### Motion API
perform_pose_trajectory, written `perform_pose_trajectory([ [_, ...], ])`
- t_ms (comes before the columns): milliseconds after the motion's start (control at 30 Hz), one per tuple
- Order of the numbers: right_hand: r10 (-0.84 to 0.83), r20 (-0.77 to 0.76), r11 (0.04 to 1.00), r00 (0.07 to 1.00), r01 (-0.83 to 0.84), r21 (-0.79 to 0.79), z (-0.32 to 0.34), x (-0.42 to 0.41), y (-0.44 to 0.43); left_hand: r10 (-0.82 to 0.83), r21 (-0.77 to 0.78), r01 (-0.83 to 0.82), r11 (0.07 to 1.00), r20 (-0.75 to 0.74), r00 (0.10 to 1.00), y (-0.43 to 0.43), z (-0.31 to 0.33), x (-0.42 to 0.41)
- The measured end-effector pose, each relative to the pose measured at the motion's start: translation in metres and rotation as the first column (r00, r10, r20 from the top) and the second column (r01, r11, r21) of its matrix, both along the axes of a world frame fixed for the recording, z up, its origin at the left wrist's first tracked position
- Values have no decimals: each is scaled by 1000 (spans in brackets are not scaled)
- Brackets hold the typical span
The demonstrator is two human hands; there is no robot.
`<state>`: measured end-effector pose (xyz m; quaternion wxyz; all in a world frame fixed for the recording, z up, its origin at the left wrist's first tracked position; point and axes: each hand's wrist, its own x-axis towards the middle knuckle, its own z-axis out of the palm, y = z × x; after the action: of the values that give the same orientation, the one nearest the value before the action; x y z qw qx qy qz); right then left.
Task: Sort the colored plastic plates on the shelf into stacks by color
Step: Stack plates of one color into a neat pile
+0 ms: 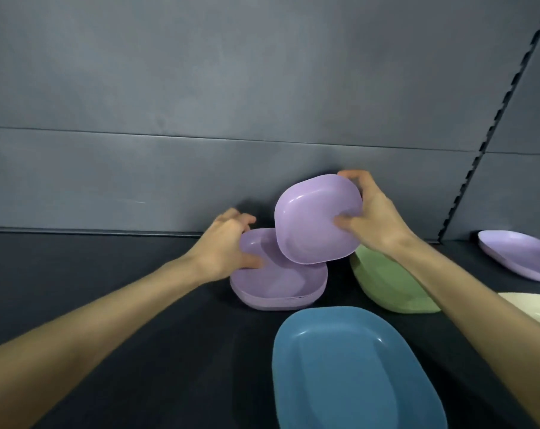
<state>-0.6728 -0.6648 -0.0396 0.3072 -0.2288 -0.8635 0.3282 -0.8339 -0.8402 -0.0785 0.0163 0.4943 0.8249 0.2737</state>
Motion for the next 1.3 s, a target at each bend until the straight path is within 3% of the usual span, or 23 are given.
perform_pose_trajectory([
  [133, -11, -26, 999, 1000, 10, -33, -1, -3, -1, -50, 51, 47, 998, 51, 997, -3, -3, -7],
  [267, 49, -38, 991, 998, -54, -124, -4, -13, -6, -144, 238, 66, 969, 326, 934, -1, 11, -14],
  [333, 104, -44, 976, 994, -111, -188, -6, -19, -11, -173, 264, 72, 962, 383, 907, 2, 13, -14],
  [433, 143, 24, 976, 989, -138, -167, -13, -26, -17, -133, 257, 60, 965, 274, 953, 4, 8, -11],
  [600, 112, 239, 991, 965, -125, 41, -22, -28, -19, -96, 235, 71, 969, 93, 991, -2, 5, -8],
  [833, 66, 530, 947, 845, -220, 233, -20, -29, -24, -85, 44, 79, 996, 172, 981, -5, 3, -13],
  [967, 86, 571, 939, 816, -258, 228, -20, -29, -24, -81, -15, 86, 996, 222, 972, -4, 3, -13],
  [1300, 80, 651, 934, 755, -284, 214, -20, -29, -26, -106, -139, 125, 982, 133, 985, -4, 9, -11],
])
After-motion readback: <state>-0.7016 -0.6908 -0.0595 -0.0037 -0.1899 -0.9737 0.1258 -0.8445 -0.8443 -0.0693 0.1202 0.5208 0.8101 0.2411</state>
